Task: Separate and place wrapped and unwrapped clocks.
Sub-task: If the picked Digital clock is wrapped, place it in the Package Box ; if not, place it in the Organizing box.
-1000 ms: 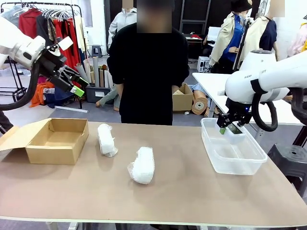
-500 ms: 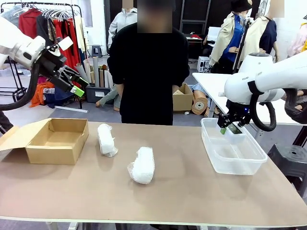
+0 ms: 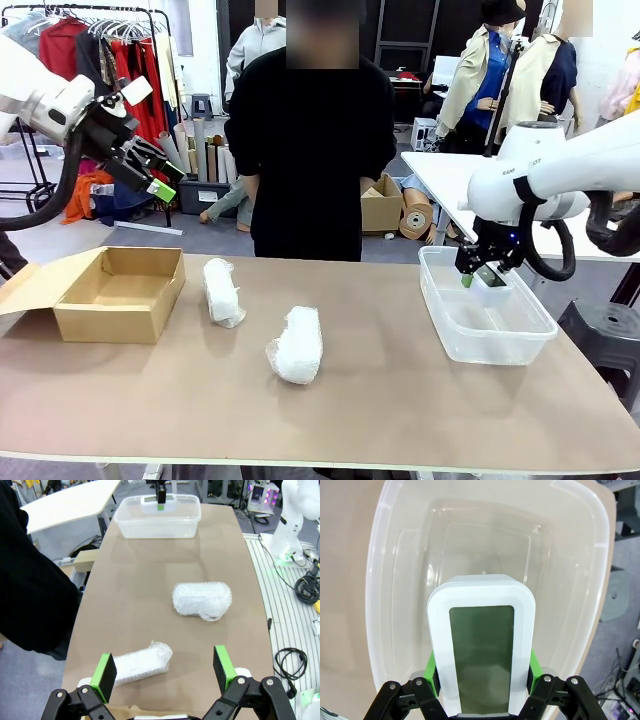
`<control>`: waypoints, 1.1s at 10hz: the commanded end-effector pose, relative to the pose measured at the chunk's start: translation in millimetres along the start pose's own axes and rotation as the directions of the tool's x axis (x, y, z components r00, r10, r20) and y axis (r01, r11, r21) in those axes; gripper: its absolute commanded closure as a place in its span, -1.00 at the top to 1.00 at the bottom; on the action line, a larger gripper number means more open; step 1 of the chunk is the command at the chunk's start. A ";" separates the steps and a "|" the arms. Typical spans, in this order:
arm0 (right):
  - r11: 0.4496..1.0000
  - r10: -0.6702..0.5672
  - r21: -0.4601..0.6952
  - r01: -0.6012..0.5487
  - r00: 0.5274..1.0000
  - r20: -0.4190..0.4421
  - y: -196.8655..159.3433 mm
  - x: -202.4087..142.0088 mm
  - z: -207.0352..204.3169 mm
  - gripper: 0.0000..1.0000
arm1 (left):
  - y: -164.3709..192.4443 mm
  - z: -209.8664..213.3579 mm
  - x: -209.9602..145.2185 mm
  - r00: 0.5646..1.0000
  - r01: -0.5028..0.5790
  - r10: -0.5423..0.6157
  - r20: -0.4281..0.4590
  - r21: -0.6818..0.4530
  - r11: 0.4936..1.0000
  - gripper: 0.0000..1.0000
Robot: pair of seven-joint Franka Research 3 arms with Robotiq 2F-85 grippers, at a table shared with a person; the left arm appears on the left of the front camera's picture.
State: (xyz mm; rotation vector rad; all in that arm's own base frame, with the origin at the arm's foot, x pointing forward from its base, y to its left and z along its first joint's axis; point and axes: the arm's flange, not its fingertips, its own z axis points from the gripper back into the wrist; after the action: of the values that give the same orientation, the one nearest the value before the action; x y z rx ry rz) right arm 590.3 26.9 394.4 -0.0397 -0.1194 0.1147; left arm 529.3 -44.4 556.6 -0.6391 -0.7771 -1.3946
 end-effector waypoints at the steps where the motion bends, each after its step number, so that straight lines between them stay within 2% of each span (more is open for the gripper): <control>1: 0.998 -0.036 -0.044 0.035 0.999 -0.012 -3.9 11.0 -1.7 -1.00 | -0.6 1.6 1.8 1.000 0.003 -0.003 0.002 0.004 1.000 1.00; 3: 0.996 -0.061 -0.066 0.061 0.998 0.006 -3.8 16.7 -12.8 -1.00 | -0.6 1.6 1.8 1.000 0.003 -0.003 0.002 0.004 1.000 1.00; 6: 0.992 -0.097 -0.077 0.097 0.995 -0.006 -8.7 29.0 -32.7 -1.00 | -0.6 1.6 1.8 1.000 0.003 -0.003 0.002 0.004 1.000 1.00; 11: 0.988 -0.137 -0.077 0.133 0.990 -0.042 -4.9 29.1 -59.8 -1.00 | -0.6 1.6 1.8 1.000 0.003 -0.003 0.002 0.004 1.000 1.00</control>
State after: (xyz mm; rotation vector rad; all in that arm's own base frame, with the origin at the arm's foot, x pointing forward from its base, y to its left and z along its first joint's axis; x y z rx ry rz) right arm 621.3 19.9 335.8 -0.0760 -0.0654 0.0042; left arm 529.3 -44.4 556.6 -0.6391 -0.7771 -1.3946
